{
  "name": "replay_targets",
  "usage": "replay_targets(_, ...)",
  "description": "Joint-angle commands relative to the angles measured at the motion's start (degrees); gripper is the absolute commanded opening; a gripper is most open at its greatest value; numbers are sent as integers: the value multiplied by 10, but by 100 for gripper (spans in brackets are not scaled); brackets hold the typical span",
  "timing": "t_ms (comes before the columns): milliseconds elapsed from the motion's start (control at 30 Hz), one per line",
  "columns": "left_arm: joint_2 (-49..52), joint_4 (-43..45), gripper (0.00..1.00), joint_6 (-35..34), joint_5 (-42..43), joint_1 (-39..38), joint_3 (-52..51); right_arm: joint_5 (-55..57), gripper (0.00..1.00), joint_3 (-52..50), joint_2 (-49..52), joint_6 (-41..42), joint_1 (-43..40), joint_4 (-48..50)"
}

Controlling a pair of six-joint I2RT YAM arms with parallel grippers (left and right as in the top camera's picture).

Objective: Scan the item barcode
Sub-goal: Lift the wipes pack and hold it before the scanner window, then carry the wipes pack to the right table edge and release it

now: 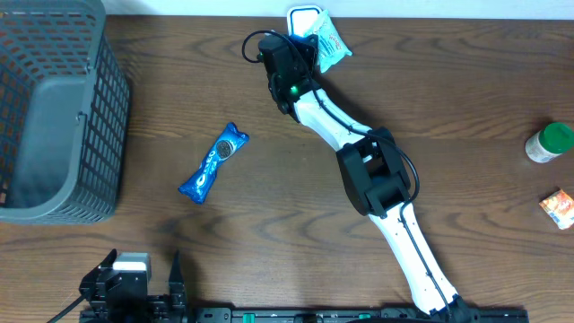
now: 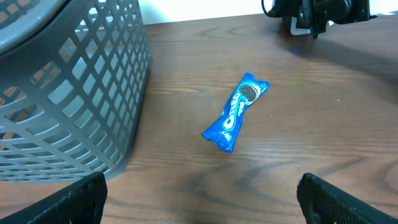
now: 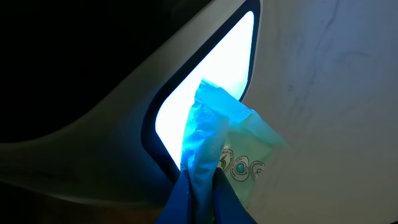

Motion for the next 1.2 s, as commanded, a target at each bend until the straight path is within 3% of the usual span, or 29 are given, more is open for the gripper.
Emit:
replay_targets(0,-4,-1,98,5,7,2,0,-24,1,5,10,28,15,-5)
replay_targets(233,-4,-1,98,5,7,2,0,-16,1,5,-8,118,25,-45)
replay_targets(367,-4,-1,98,5,7,2,0,-17,1,5,-77,176,23,-155)
replay_targets(533,-4,-1,98,5,7,2,0,14,1,5,-187,290,9,-371)
replay_targets(700,-4,-1,98,5,7,2,0,-23,1,5,-269,535,-40,-636)
replay_targets(833,-4,-1,98,5,7,2,0,-80,1,5,-284,676,-120,-790)
replay_targets(933,-4,-1,98,5,7,2,0,-83,1,-11,-276,744,-191,-818)
replay_targets(1167,-4,-1,98,5,7,2,0,-144,1,-139,-275,737,-337,-726)
